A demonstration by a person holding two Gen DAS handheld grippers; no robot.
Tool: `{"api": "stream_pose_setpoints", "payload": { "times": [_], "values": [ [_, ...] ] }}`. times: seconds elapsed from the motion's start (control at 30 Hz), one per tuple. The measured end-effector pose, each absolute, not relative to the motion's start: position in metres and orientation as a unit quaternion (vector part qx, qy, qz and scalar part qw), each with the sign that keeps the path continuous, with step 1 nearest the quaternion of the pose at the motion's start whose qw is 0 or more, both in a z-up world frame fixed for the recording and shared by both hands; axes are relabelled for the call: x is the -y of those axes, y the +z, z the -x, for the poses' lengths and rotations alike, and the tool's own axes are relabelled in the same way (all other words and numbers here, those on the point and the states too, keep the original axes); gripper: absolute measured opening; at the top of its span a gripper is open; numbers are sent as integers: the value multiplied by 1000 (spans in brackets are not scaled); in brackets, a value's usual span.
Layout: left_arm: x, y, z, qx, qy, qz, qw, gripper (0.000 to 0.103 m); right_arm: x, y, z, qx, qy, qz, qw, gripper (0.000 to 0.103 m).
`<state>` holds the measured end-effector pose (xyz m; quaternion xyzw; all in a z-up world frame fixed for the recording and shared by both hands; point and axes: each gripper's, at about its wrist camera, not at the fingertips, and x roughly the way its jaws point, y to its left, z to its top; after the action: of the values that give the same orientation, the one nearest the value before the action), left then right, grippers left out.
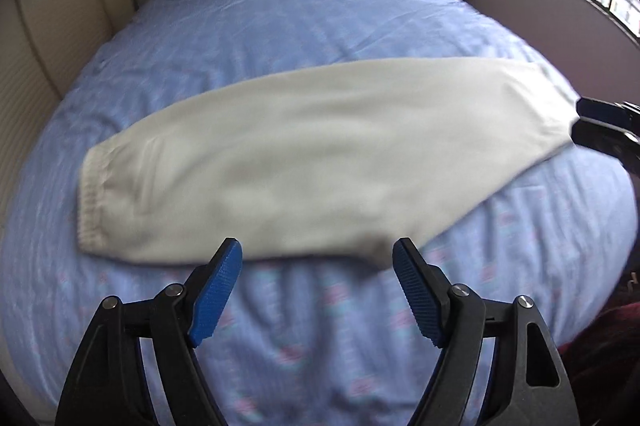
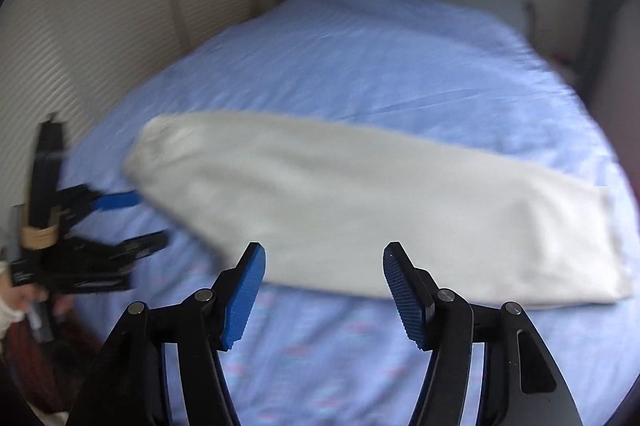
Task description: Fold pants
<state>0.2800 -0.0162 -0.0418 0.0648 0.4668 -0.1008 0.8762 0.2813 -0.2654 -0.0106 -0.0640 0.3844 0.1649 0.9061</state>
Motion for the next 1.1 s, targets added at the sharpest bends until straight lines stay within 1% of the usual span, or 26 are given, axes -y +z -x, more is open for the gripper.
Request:
{"api": "stream_pose_setpoints", "payload": {
  "times": [0.07, 0.2, 0.33, 0.43, 0.57, 0.7, 0.87, 0.93, 1.03, 1.07, 1.1],
  "values": [
    [52, -34, -290, -459, -128, -66, 877, 78, 315, -5, -293, -380, 111, 53, 917, 63],
    [134, -28, -318, -465, -181, -51, 865, 79, 425, -5, -307, -375, 19, -21, 927, 63],
    [211, -32, -337, -470, -218, -47, 854, 79, 516, -9, -315, -354, -60, -72, 931, 63],
    [260, -41, -345, -471, -231, -56, 849, 79, 584, -17, -321, -356, -108, -106, 922, 63],
    [316, -57, -357, -473, -232, -86, 845, 78, 643, -45, -336, -373, -154, -133, 905, 63],
    [343, -70, -360, -474, -232, -105, 843, 79, 677, -75, -348, -393, -167, -176, 887, 62],
    [368, -80, -361, -480, -230, -115, 839, 79, 708, -114, -355, -415, -163, -265, 855, 60],
    [378, -82, -361, -484, -238, -119, 833, 78, 717, -128, -359, -419, -162, -300, 842, 55],
    [390, -84, -356, -482, -250, -123, 831, 78, 724, -141, -365, -423, -166, -326, 829, 53],
    [393, -84, -355, -480, -254, -125, 830, 79, 726, -142, -365, -421, -164, -331, 828, 50],
    [396, -84, -353, -477, -259, -128, 830, 79, 726, -142, -366, -417, -162, -331, 831, 37]
  ]
}}
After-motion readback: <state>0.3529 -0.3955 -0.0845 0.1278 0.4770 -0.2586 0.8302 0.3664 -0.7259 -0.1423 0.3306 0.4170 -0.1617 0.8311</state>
